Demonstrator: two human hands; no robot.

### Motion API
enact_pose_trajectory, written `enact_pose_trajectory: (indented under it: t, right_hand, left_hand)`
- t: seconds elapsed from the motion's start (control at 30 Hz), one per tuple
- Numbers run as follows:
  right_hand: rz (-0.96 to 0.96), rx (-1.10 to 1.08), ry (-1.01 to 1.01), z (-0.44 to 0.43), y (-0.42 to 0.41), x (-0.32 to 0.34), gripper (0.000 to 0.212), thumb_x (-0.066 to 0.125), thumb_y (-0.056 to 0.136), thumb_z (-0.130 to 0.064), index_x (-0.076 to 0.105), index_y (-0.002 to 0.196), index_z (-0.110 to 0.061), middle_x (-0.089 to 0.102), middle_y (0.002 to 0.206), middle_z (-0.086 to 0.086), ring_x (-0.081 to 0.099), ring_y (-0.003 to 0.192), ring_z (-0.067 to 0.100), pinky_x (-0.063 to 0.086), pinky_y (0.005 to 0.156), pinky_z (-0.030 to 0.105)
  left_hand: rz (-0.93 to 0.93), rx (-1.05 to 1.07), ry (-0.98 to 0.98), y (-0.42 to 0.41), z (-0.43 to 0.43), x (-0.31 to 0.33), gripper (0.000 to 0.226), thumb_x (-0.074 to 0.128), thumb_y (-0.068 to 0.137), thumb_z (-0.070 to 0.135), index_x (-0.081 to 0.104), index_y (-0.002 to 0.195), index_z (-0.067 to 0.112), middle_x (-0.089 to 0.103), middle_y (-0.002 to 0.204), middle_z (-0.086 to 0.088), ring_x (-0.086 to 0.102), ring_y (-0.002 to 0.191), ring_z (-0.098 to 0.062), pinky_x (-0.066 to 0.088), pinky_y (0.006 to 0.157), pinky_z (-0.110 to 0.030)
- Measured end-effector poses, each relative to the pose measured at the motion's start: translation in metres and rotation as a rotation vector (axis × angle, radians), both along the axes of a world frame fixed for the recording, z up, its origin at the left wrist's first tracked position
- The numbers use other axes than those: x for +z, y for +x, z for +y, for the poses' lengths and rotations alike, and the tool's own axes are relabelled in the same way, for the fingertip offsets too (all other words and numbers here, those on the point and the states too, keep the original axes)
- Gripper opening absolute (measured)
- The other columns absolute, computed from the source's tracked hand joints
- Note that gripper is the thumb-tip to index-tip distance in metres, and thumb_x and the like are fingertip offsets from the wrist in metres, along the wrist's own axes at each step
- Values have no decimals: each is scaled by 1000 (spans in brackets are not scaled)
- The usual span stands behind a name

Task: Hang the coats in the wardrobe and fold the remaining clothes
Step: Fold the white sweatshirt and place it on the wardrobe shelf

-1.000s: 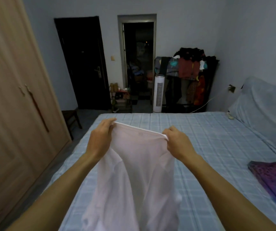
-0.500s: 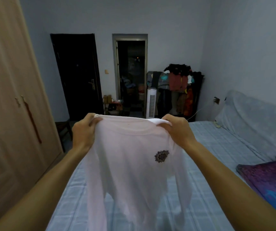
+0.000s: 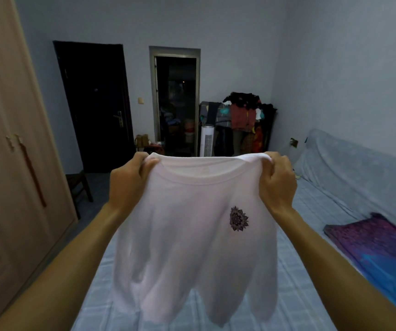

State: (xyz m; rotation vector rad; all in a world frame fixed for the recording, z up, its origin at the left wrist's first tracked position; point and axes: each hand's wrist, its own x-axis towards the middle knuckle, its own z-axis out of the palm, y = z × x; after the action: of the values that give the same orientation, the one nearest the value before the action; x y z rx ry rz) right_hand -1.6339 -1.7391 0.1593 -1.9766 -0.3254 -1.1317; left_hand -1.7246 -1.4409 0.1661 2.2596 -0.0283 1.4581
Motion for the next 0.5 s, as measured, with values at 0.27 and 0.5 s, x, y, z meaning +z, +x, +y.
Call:
enact_pose_trajectory:
  t: [0.27,0.5]
  right_hand:
    - [-180,-36,-89,-27,-2,2,22,50,96,-30,62,87,-14,49,63,-9,45,53,11,29,51,22]
    - [69,-71,-352,-50,55,-43,55,46,85,-61,42,50,-18,34,44,-6,35,41,16,19,42,23]
  left_hand:
    - [-17,-124,94,8,8,-2,20,46,94,40,57,93,24,65,65,-7,57,56,-14,34,54,-18]
    - [285,-177,129,65,1,-46,51,33,89,56,64,84,16,66,71,-5,60,64,-20,40,61,-28]
